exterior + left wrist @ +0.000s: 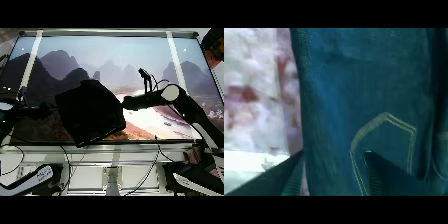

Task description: Fold the clothes and pants, and hang the long-sleeved shirts on hangers.

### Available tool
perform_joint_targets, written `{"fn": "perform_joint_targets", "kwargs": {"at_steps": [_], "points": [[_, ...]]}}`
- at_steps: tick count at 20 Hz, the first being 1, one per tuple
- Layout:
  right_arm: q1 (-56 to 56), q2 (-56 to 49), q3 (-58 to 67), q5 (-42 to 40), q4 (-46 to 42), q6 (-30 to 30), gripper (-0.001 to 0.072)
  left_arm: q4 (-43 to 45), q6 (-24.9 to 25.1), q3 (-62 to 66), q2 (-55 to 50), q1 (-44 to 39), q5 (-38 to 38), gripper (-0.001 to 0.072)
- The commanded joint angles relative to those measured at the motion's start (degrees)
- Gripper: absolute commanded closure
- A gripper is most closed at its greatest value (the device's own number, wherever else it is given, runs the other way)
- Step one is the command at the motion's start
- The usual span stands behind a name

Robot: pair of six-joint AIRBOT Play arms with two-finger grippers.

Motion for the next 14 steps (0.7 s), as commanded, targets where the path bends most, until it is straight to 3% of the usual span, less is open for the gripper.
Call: {"fn": "perform_joint_targets", "kwargs": {"at_steps": [1, 5, 9, 11, 12, 14], "points": [[0.15, 2.21, -4.5, -1.57, 1.33, 4.11, 0.0224, -1.66, 0.39, -0.2, -3.63, -0.94, 2.89, 0.0253], [0.15, 2.21, -4.5, -1.27, 1.36, 6.86, 0.0223, -2.03, 0.42, -0.2, -5.75, -4.7, 3.26, 0.0253], [0.15, 2.21, -4.5, 0.7, 1.44, 7.26, 0.0224, -2.03, 0.42, -0.17, -7.34, -9.57, 8.48, 0.0257], [0.15, 2.21, -4.5, 2.08, 1.44, 7.26, 0.0224, -1.62, 0.42, -0.17, -7.76, -10.25, 9.77, 0.03], [0.15, 2.21, -4.5, 2.62, 1.46, 7.37, 0.0223, -1.62, 0.42, -0.17, -7.76, -10.25, 9.75, 0.0354], [0.15, 2.21, -4.5, 2.95, 1.44, 8.17, 0.0226, -1.7, 0.42, -0.17, -7.74, -10.25, 9.51, 0.0647]]}}
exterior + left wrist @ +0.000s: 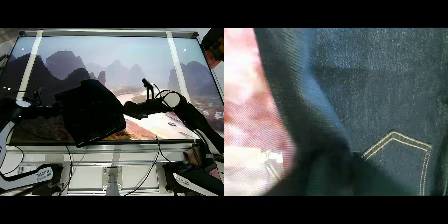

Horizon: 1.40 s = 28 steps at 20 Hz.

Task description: Fold the clothes and pants, and hang the long-sleeved shirts on hangers.

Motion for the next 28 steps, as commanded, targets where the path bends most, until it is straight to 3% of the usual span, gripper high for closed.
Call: {"fn": "perform_joint_targets", "kwargs": {"at_steps": [1, 5, 10, 13, 15, 18, 22, 23, 24, 25, 26, 28], "points": [[0.04, 0.0, -0.02, 1.6, 0.04, 2.43, 0.0226, -0.2, 0.0, 0.0, -0.28, -0.7, 0.98, 0.0697], [0.04, 0.02, -1.6, 7.67, -1.64, 6.54, 0.0225, -0.68, 0.02, 0.04, -0.22, -0.7, -0.79, 0.0698], [0.94, 0.0, -7.23, 6.62, -0.17, 14.88, 0.0224, -0.7, 0.0, 0.04, -0.22, -0.72, -1.95, 0.0698], [4.9, -0.48, -8.55, -0.44, -0.52, 19.04, 0.0216, -0.72, 0.02, 0.04, -0.22, -0.72, -1.95, 0.0698], [7.54, -2.23, -8.55, -7.3, -0.5, 21.97, 0.0088, -0.72, 0.0, 0.04, -0.22, -0.72, -1.99, 0.0698], [10.82, -5.66, -8.55, -15.28, -0.44, 26.05, 0.0089, -0.7, 0.02, 0.04, -0.22, -0.72, -2.47, 0.0698], [12.11, -9.7, -8.55, -18.05, -0.55, 26.95, 0.0094, -0.7, 0.02, 0.04, -0.22, -0.72, -3.06, 0.0698], [12.11, -10.21, -8.52, -18.51, -1.14, 26.93, 0.0115, -0.72, 0.02, 0.04, -0.22, -0.72, -3.08, 0.0698], [12.07, -10.36, -8.52, -19.04, -1.42, 26.95, 0.0285, -0.72, 0.02, 0.04, -0.22, -0.72, -3.26, 0.0698], [12.04, -10.29, -8.46, -19.58, -1.53, 26.86, 0.0604, -0.72, 0.02, 0.04, -0.22, -0.72, -3.52, 0.0698], [12.04, -10.29, -8.09, -19.82, -2.6, 26.75, 0.0683, -0.72, 0.02, 0.04, -0.22, -0.72, -4.0, 0.0698], [11.45, -10.01, -6.71, -19.21, -6.23, 26.77, 0.0681, -0.72, 0.11, 0.04, -0.22, -0.74, -4.13, 0.0698]]}}
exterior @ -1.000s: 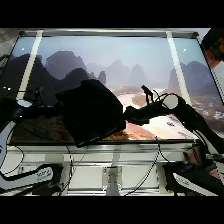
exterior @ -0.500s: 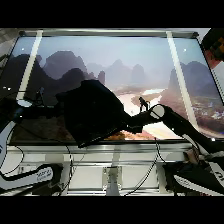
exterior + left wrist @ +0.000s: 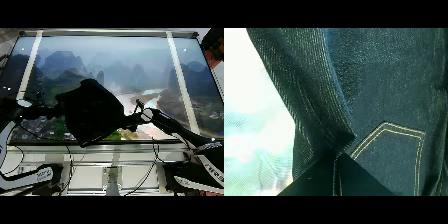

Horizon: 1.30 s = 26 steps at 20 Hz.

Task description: Fold the clothes and pants, and hang the long-sleeved shirts on hangers.

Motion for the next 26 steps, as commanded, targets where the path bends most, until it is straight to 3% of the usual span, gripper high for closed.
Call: {"fn": "perform_joint_targets", "kwargs": {"at_steps": [1, 5, 8, 13, 17, 18, 19, 20, 21, 26], "points": [[-1.29, 0.31, 1.66, -0.26, -6.08, 0.26, 0.0681, -0.02, 1.31, 0.02, 0.04, -0.04, -0.2, 0.07], [-12.04, 1.9, 4.13, 2.89, -13.84, 0.02, 0.0682, -0.42, 1.73, 0.0, 1.33, -0.81, 1.01, 0.0701], [-21.4, 1.57, 6.01, -2.78, -14.43, -4.22, 0.0682, -3.19, 1.7, -0.02, 4.35, -4.7, 1.01, 0.0701], [-26.14, -4.74, 13.31, -5.99, -14.34, -9.77, 0.0682, -5.35, -1.92, -0.02, 8.92, -20.9, 2.32, 0.0702], [-25.75, -10.88, 20.5, -5.84, -13.6, -10.75, 0.0665, -5.4, -5.44, -0.02, 8.63, -34.82, 10.49, 0.0699], [-25.75, -11.5, 21.49, -6.08, -13.6, -10.75, 0.0546, -5.4, -5.42, -0.02, 8.48, -37.44, 12.35, 0.069], [-25.75, -11.67, 22.18, -6.69, -13.66, -10.75, 0.0285, -5.4, -5.42, -0.02, 8.35, -39.74, 14.19, 0.0585], [-25.75, -11.58, 22.73, -7.28, -13.92, -10.8, 0.0131, -5.4, -5.46, -0.02, 8.24, -41.57, 15.65, 0.0376], [-26.05, -11.58, 23.78, -7.17, -14.73, -10.86, 0.0121, -5.42, -5.77, -0.02, 8.22, -42.82, 17.14, 0.0293], [-27.3, -11.37, 32.15, 3.21, -15.32, -12.13, 0.0121, -5.57, -6.93, 0.09, 8.35, -43.01, 18.58, 0.0285]]}}
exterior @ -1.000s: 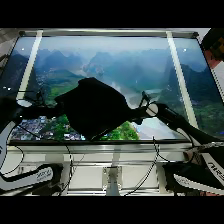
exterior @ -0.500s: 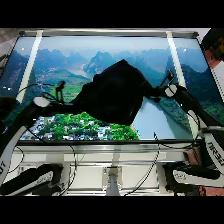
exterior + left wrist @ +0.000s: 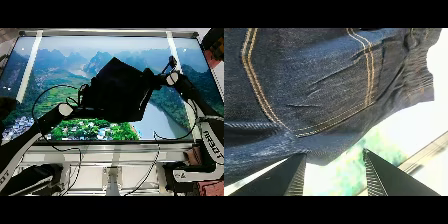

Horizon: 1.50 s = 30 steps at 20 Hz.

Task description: Fold the clothes and pants, and hang the long-sleeved shirts on hangers.

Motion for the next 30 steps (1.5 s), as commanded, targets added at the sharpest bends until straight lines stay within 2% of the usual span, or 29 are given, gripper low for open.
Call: {"fn": "perform_joint_targets", "kwargs": {"at_steps": [1, 3, 5, 8, 9, 10, 11, 12, 13, 16, 18, 21, 26, 27, 29, 30], "points": [[-0.57, -0.17, 6.69, 9.73, -0.44, -0.7, 0.0129, -0.02, -0.48, 0.26, 0.31, -0.5, 2.05, 0.0285], [-0.57, -0.17, 10.62, 15.08, -0.5, -1.62, 0.0131, -0.04, -0.5, 0.74, 1.68, 1.68, 1.95, 0.0285], [-0.57, -0.17, 14.03, 18.93, -0.5, -5.14, 0.013, 0.04, -0.48, 1.14, 4.85, 4.2, 0.57, 0.0285], [-0.57, -0.17, 17.18, 22.6, -0.55, -6.71, 0.0142, 6.45, -0.48, 1.11, 10.56, 8.13, -2.95, 0.0285], [-0.55, -0.17, 17.62, 22.77, -0.55, -6.71, 0.0296, 9.33, -0.5, 1.11, 11.82, 9.16, -2.99, 0.0288], [-0.55, -0.17, 17.64, 22.62, -0.52, -6.71, 0.0491, 10.75, -0.5, 1.11, 12.72, 10.16, -2.99, 0.0344], [-0.35, -0.24, 17.64, 22.64, -0.55, -6.64, 0.0676, 10.69, -0.48, 1.07, 13.14, 10.97, -3.04, 0.0495], [-0.35, -0.22, 17.64, 22.67, -0.52, -6.99, 0.0681, 10.73, -0.46, 1.07, 13.16, 11.28, -3.02, 0.0664], [-0.35, -0.22, 17.64, 22.69, -0.02, -8.07, 0.0682, 10.75, -0.22, 1.07, 12.98, 11.41, -2.91, 0.0698], [-0.35, -0.11, 17.25, 24.33, 0.28, -10.62, 0.0685, 10.78, -0.26, 0.61, 12.81, 11.52, -3.19, 0.0699], [-0.13, 2.21, 13.16, 24.85, 3.06, -14.53, 0.0685, 10.73, -3.96, -1.84, 14.14, 12.76, -3.15, 0.07], [0.33, 10.93, -0.35, 23.76, 7.26, -18.64, 0.0685, 10.69, -9.03, -9.38, 19.54, 15.58, -3.13, 0.07], [1.86, 29.66, -29.83, 12.02, 24.11, -18.62, 0.0685, 10.69, -23.69, -22.58, 31.71, 15.93, -0.26, 0.0699], [3.19, 32.54, -34.75, 9.18, 27.56, -18.53, 0.0685, 10.69, -26.43, -24.63, 33.64, 15.93, 1.4, 0.0699], [7.19, 36.54, -42.84, 3.5, 34.88, -17.81, 0.0682, 10.69, -34.95, -28.2, 35.63, 16.0, 3.37, 0.0698], [9.64, 37.07, -45.07, 1.4, 35.58, -16.06, 0.0681, 10.67, -37.57, -29.31, 35.47, 15.96, 3.3, 0.0693]]}}
